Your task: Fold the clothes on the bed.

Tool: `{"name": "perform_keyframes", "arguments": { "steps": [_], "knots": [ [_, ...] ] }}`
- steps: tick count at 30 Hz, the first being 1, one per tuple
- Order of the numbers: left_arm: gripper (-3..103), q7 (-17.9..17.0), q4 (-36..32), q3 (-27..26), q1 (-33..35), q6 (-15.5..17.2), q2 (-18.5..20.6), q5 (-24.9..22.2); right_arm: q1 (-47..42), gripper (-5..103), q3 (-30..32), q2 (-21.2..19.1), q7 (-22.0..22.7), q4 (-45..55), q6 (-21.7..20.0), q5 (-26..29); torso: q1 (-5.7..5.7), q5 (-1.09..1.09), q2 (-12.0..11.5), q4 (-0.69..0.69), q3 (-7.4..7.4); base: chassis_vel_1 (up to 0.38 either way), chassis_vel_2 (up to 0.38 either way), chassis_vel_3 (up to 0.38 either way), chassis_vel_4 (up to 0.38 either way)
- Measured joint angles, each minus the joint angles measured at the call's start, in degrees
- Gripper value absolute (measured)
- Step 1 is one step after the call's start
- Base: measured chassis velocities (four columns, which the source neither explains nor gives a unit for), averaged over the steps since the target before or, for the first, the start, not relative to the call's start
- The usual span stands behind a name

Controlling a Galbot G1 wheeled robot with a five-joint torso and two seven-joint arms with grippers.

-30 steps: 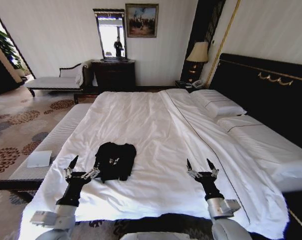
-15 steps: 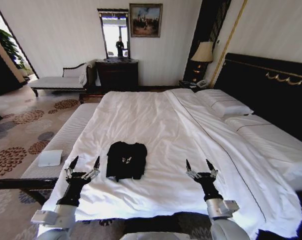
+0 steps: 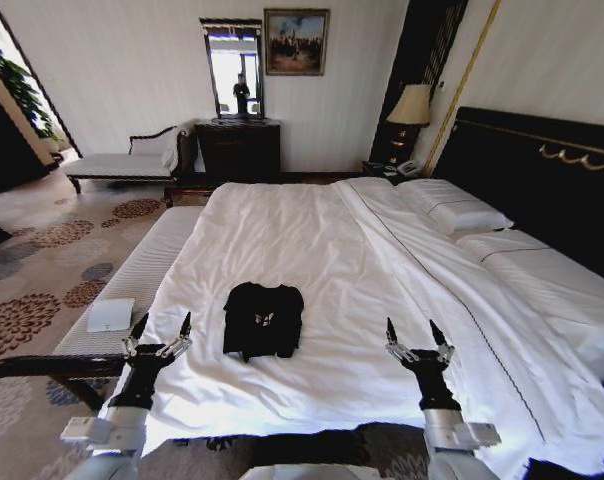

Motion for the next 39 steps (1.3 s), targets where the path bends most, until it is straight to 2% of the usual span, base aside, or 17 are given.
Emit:
{"name": "perform_keyframes", "arguments": {
  "steps": [4,9,13,14,18,19,22,23,25,27,30,35,39],
  "knots": [
    [100,-2.95,-0.84,0.65,-0.83,0.65,3.08,-2.11,-3.52,100,2.60,0.50,-1.35,0.90,4.31,1.87,-0.01,-0.01,0.01,0.00,-0.01,0.000,0.000,0.000,0.000],
    [100,-3.14,-2.64,0.08,-1.25,3.06,3.40,-3.43,-4.31,100,5.76,-0.56,-0.94,2.94,4.97,4.82,-0.01,-0.02,0.01,-0.01,-0.01,0.000,0.000,0.000,0.000],
    [100,-0.29,-4.93,-0.42,0.20,5.32,1.79,-4.78,-1.48,100,9.24,-4.03,4.19,4.31,0.04,6.30,0.00,0.01,0.00,0.02,-0.01,0.000,0.000,0.000,0.000],
    [100,-0.29,-4.93,-0.42,0.20,5.32,1.79,-4.78,-1.48,100,9.24,-4.03,4.19,4.31,0.04,6.30,0.00,0.01,0.00,0.02,-0.01,0.000,0.000,0.000,0.000],
    [100,2.75,-4.15,-1.38,0.24,8.34,-2.89,-4.03,2.64,100,9.46,-8.22,12.40,4.69,-6.51,9.70,0.00,0.00,0.01,0.01,-0.01,0.000,0.000,0.000,0.000],
    [100,2.75,-4.15,-1.38,0.24,8.34,-2.89,-4.03,2.64,100,9.46,-8.22,12.40,4.69,-6.51,9.70,0.00,0.00,0.01,0.01,-0.01,0.000,0.000,0.000,0.000],
    [100,4.88,-4.11,-0.89,0.72,9.42,-8.44,-1.64,4.53,100,8.45,-11.29,16.53,4.18,-7.63,10.78,0.01,0.00,0.00,0.02,-0.01,0.000,0.000,0.000,0.000],
    [100,4.88,-4.11,-0.89,0.72,9.42,-8.44,-1.64,4.53,100,8.45,-11.29,16.53,4.18,-7.63,10.78,0.01,0.00,0.00,0.02,-0.01,0.000,0.000,0.000,0.000],
    [100,5.36,-4.03,-0.15,0.78,9.43,-11.08,-0.10,5.57,100,7.38,-12.69,16.76,3.34,-6.26,11.10,0.01,0.02,0.00,0.02,-0.01,0.000,0.000,0.000,0.000],
    [100,5.30,-4.02,0.40,0.79,9.44,-13.01,1.05,6.27,100,6.17,-13.44,14.70,2.65,-5.58,11.16,0.00,0.01,0.01,0.02,-0.01,0.000,0.000,0.000,0.000],
    [100,5.07,-4.18,0.61,0.67,9.54,-13.46,1.09,6.33,100,5.55,-13.45,13.96,2.53,-5.93,10.61,0.01,0.01,0.00,0.02,0.00,0.000,0.000,0.000,0.000],
    [100,4.32,-4.36,1.59,-1.89,10.54,-11.84,-2.13,4.93,100,4.96,-11.90,12.40,2.79,-7.75,10.01,0.01,0.00,0.00,0.02,-0.01,0.000,0.000,0.000,0.000],
    [100,3.93,-4.70,2.15,-6.66,12.84,-9.87,-4.60,0.33,100,6.27,-11.02,10.91,3.90,-7.52,9.65,0.01,-0.02,0.01,-0.02,-0.01,0.000,0.000,0.000,0.000]
  ]
}}
